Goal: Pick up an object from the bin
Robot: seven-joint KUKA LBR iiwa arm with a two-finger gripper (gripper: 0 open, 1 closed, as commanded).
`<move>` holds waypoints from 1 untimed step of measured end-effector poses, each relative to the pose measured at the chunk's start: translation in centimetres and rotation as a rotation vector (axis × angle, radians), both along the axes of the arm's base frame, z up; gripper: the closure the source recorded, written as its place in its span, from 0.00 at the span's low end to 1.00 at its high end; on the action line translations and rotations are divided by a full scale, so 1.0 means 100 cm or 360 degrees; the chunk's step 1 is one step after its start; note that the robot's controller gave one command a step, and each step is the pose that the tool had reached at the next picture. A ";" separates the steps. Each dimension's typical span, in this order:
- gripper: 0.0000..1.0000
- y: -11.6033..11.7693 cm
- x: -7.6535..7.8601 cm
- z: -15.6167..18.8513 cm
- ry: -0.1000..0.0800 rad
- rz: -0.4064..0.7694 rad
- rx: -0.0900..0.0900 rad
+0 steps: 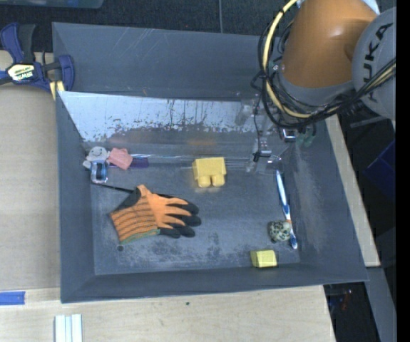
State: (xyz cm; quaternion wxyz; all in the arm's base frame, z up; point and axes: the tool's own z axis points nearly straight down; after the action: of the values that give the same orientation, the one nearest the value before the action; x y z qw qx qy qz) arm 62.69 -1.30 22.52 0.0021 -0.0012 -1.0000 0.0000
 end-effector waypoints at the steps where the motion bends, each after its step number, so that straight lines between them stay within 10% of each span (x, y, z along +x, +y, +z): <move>1: 0.00 0.000 0.001 0.005 -0.0014 0.0000 0.0000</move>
Offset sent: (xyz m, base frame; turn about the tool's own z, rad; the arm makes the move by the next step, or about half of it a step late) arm -0.0008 0.0059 -0.1552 -0.2363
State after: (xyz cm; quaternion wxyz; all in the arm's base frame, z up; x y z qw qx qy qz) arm 62.83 -1.31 23.05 -0.0023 -0.0012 -1.0000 0.0000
